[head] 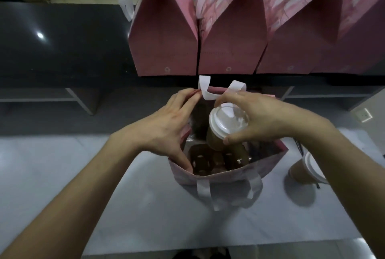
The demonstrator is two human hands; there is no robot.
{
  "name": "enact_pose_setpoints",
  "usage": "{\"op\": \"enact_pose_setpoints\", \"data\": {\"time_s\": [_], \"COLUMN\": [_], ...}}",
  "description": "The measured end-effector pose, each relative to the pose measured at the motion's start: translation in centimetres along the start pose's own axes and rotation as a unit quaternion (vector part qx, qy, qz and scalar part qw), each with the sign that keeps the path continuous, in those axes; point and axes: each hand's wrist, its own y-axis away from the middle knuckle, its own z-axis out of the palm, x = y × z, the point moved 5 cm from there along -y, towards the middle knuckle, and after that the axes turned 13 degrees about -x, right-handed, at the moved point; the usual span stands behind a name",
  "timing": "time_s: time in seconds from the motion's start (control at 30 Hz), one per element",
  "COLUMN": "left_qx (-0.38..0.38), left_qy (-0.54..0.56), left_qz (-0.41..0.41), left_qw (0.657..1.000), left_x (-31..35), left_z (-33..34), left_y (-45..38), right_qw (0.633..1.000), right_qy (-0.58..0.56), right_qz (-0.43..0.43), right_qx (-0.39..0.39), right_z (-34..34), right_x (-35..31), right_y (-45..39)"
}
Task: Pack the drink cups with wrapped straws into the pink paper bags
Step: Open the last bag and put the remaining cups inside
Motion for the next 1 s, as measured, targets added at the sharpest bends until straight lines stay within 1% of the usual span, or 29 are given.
{"op": "enact_pose_setpoints", "data": {"time_s": [0.1, 0.17, 0.23, 0.33, 0.4, 0.53, 0.67, 0.8, 1.0], "left_qx": [0.014, 0.028, 0.042, 0.043, 0.039, 0.031, 0.035, 0.043, 0.044], "left_qy": [0.020, 0.029, 0.029, 0.022, 0.019, 0.022, 0.027, 0.034, 0.028], "left_qz": [0.020, 0.035, 0.047, 0.049, 0.050, 0.049, 0.044, 0.052, 0.044], "left_qw": [1.000, 0.999, 0.998, 0.998, 0.998, 0.998, 0.998, 0.997, 0.998], "left_x": [-0.2, -0.1, 0.1, 0.4, 0.6, 0.8, 0.4, 0.6, 0.8], "left_z": [0.0, 0.0, -0.1, 0.1, 0.2, 0.0, -0.3, -0.1, -0.4], "left_y": [0.3, 0.4, 0.4, 0.3, 0.3, 0.3, 0.4, 0.5, 0.5], "right_qw": [0.997, 0.995, 0.993, 0.983, 0.980, 0.986, 0.982, 0.987, 0.987], "right_qy": [0.063, 0.083, 0.099, 0.141, 0.150, 0.126, 0.128, 0.109, 0.106], "right_qz": [0.008, -0.023, -0.028, -0.017, -0.017, -0.019, -0.012, -0.013, -0.007], "right_qx": [-0.050, -0.054, -0.057, -0.113, -0.132, -0.106, -0.136, -0.118, -0.121], "right_z": [1.7, 3.0, 4.0, 6.0, 6.8, 6.4, 7.2, 7.0, 6.3], "right_x": [-1.1, -2.1, -2.8, -3.4, -3.8, -3.2, -2.4, -2.4, -3.0], "right_y": [-1.5, -2.5, -3.5, -5.2, -5.9, -6.7, -6.9, -7.5, -8.2]}}
